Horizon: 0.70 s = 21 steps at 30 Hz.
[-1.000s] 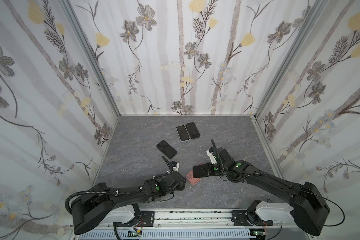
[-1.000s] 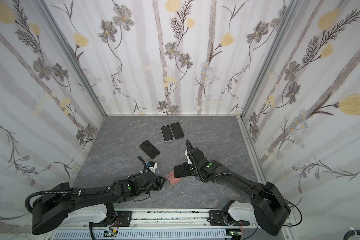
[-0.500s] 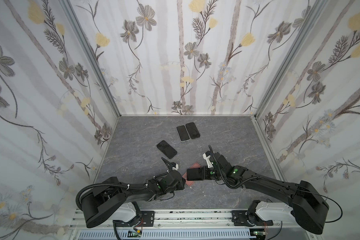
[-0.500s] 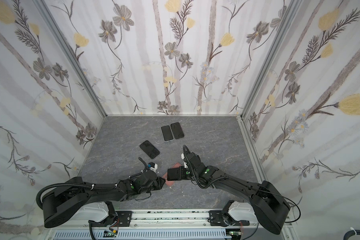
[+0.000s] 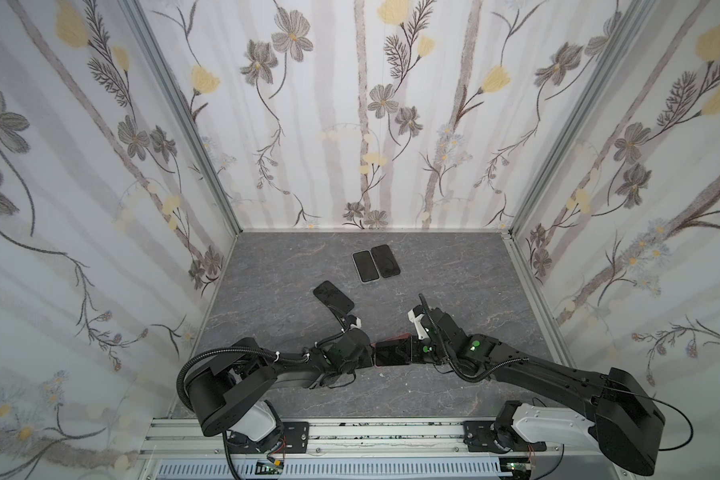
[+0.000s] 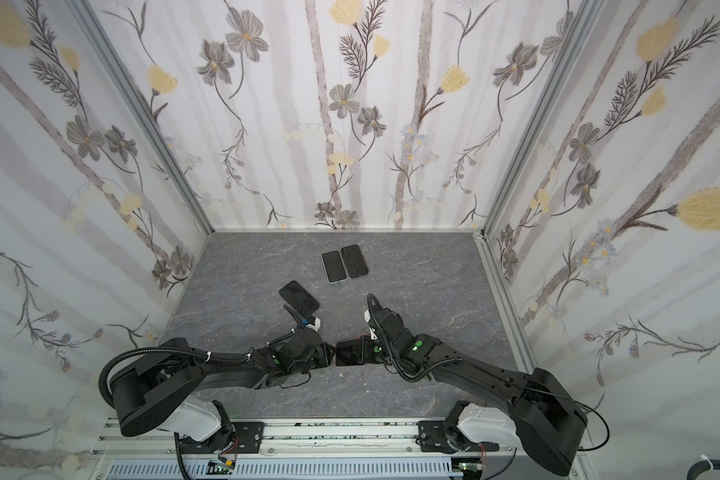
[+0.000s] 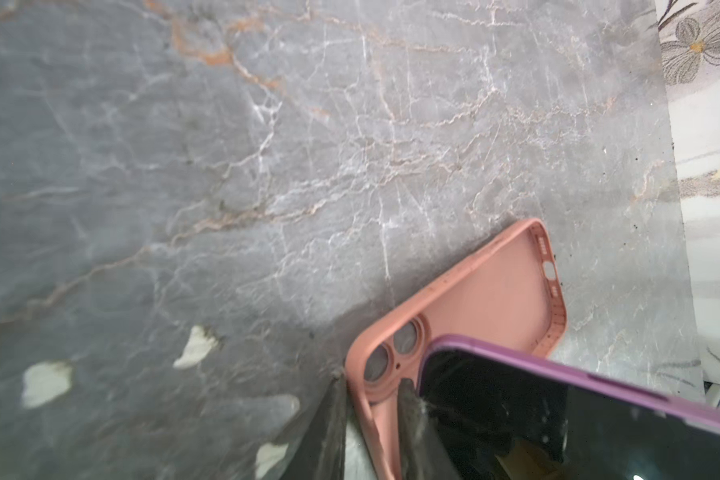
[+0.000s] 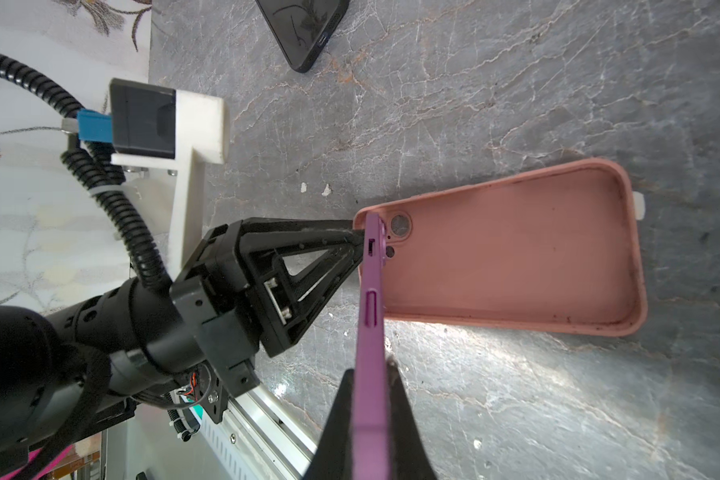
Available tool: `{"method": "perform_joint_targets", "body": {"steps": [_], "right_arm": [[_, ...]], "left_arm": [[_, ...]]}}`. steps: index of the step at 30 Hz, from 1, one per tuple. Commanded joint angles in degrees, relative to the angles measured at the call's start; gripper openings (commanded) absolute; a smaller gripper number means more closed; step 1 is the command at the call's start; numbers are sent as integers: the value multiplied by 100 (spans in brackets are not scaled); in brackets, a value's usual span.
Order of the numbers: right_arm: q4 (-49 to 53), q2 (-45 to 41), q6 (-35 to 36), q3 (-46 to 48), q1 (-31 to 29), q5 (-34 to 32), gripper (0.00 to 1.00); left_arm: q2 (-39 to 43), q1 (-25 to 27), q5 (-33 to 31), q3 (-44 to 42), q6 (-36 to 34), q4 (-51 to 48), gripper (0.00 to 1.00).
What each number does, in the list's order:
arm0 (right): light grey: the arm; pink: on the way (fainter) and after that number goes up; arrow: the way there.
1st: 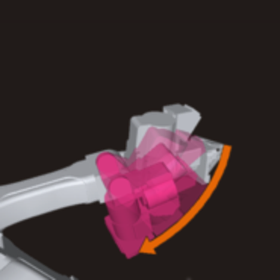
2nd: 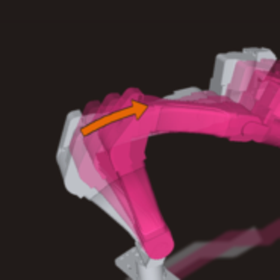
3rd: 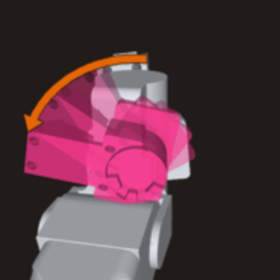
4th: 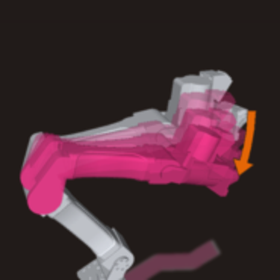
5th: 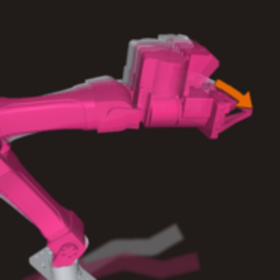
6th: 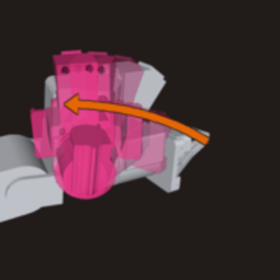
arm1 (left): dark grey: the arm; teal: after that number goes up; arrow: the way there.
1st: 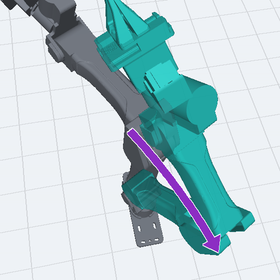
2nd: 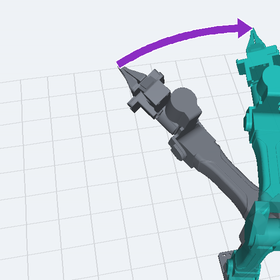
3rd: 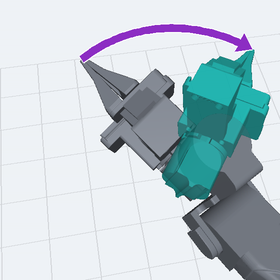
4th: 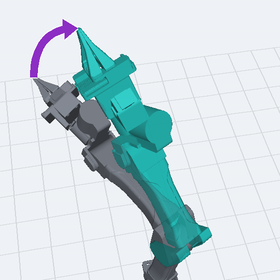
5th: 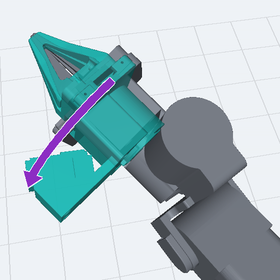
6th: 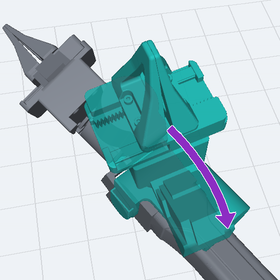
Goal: Put the phone into the phone case
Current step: 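Insert the phone's long edge into the case held by the left gripper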
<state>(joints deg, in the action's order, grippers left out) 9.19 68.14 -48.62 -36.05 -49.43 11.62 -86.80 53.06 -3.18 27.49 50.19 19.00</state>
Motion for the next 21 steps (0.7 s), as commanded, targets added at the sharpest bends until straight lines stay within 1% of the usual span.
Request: {"method": "perform_joint_targets", "body": {"steps": [1,5,6,7,9,14,21], "right_arm": [[-117,-81,-78,77,17,15,0],[-236,-20,-34,230,187,245,0],[-291,-11,-25,282,204,301,0],[-362,-11,-27,358,393,374,0],[-578,-4,-47,528,568,529,0],[-990,204,-26,791,927,1040,0],[-1137,408,0,828,1007,1385,0]], "left_arm": [[-93,-32,39,113,-148,-6,26],[-26,-32,214,149,-156,-16,32],[16,-32,255,118,-128,10,32],[47,-32,311,61,-88,68,32],[81,-32,456,-34,10,191,33],[-162,-24,882,-59,93,361,34],[-440,-23,1019,92,118,513,34]]}}
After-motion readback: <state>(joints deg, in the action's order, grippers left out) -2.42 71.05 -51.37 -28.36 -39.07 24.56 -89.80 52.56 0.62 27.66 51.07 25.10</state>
